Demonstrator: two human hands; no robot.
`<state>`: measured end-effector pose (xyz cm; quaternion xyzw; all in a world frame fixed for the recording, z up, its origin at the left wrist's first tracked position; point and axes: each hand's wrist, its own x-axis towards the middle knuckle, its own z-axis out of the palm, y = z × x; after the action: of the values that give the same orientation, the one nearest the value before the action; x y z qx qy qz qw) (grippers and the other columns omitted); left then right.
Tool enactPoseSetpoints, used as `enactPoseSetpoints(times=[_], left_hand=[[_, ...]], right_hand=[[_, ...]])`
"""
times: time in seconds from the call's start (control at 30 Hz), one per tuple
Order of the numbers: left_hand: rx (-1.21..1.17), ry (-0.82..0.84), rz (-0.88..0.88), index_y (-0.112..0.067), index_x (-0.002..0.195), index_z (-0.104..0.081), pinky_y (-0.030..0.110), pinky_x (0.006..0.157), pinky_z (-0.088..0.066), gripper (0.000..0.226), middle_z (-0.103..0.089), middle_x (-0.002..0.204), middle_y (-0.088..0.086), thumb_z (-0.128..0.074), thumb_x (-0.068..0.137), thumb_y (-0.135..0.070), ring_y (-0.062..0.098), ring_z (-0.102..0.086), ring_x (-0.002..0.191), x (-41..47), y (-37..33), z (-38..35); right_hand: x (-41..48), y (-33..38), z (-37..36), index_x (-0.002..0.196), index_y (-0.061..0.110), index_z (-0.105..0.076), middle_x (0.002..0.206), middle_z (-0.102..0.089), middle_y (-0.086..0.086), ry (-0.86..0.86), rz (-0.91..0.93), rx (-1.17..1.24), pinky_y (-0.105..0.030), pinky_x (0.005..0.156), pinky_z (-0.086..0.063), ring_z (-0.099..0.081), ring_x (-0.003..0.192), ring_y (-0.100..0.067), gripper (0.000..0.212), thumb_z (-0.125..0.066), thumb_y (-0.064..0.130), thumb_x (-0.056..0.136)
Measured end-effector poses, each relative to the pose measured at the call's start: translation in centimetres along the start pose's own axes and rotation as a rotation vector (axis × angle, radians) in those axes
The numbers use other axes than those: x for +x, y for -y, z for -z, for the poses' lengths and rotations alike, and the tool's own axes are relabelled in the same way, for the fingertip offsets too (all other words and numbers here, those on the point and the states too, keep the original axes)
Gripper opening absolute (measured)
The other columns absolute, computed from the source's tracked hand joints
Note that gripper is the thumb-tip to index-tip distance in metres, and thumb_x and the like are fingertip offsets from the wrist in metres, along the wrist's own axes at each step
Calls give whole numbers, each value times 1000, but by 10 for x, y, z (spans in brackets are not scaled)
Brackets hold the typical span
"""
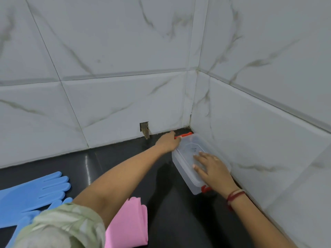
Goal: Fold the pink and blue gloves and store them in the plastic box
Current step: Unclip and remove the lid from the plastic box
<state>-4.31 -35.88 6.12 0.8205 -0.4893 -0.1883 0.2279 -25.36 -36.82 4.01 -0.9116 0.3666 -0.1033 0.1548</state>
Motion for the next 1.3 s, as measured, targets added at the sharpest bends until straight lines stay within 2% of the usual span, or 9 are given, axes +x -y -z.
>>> enactPoseSetpoints(times=[0.07, 0.17, 0.57, 0.7, 0.87, 1.0, 1.07, 1.2, 1.3], left_hand=[[-166, 40, 28, -8, 98, -64, 29, 74, -47, 34, -65, 97, 11, -41, 100, -34, 21, -61, 87, 11, 6, -2], [-375, 23, 102, -17, 58, -45, 24, 53, -34, 44, -44, 57, 1, -46, 99, -34, 13, -42, 52, 20, 13, 0], [-366, 143, -122, -24, 45, -47, 18, 46, -30, 52, -40, 40, -11, -56, 93, -40, 2, -35, 36, 32, 32, 8], [-184, 140, -159, -18, 53, -44, 21, 47, -29, 48, -39, 49, -4, -49, 97, -35, 7, -36, 42, 38, 27, 10], [-734, 296, 237, -12, 84, -61, 20, 53, -52, 30, -63, 67, 1, -53, 95, -39, 7, -64, 57, 37, 42, -2], [-1038, 369, 408, -17, 82, -66, 22, 60, -54, 27, -66, 70, -1, -65, 86, -44, 12, -63, 69, 33, 51, -16], [-1058, 346, 420, -16, 89, -70, 22, 62, -53, 18, -67, 72, 0, -67, 87, -34, 12, -63, 68, 31, 52, -21], [-1185, 272, 435, -11, 96, -72, 22, 59, -52, 13, -65, 68, 3, -65, 88, -18, 12, -61, 60, 28, 50, -28], [-1278, 201, 454, -9, 89, -72, 19, 47, -52, 7, -67, 60, 2, -67, 86, -13, 11, -63, 51, 26, 49, -33]], right_hand=[[2, -2, -2, 141, 30, -37, 152, -35, 5, 3, 5, -1, -35, 116, -23, -31, 139, -15, 48, -40, 45, 95], [2, -5, -3, 140, 32, -38, 152, -33, 6, -4, 21, -9, -34, 117, -21, -30, 140, -14, 44, -38, 41, 97], [2, -5, -3, 138, 37, -38, 151, -33, 10, 12, 18, -22, -32, 115, -25, -33, 137, -11, 43, -37, 44, 96], [1, -1, -3, 137, 34, -41, 150, -35, 9, 1, 23, -21, -33, 113, -28, -36, 134, -13, 42, -39, 41, 96], [-2, 4, 3, 134, 32, -44, 145, -39, 9, 26, 23, -65, -32, 110, -35, -40, 130, -15, 39, -41, 39, 96], [27, 18, 18, 100, 21, -57, 95, -59, 4, -98, 16, -199, -26, 67, -45, -60, 84, -17, 17, -41, 24, 96], [58, 27, 24, 106, 18, -58, 99, -63, -2, -159, 69, -225, -32, 70, -52, -61, 83, -20, 19, -45, 12, 93], [124, 41, 29, 125, 15, -55, 124, -57, -6, 144, 255, -301, -36, 94, -47, -55, 113, -25, 43, -44, -4, 87], [153, 49, 34, 123, 14, -57, 127, -58, -8, 467, 229, -359, -29, 91, -42, -54, 114, -24, 43, -42, -5, 87]])
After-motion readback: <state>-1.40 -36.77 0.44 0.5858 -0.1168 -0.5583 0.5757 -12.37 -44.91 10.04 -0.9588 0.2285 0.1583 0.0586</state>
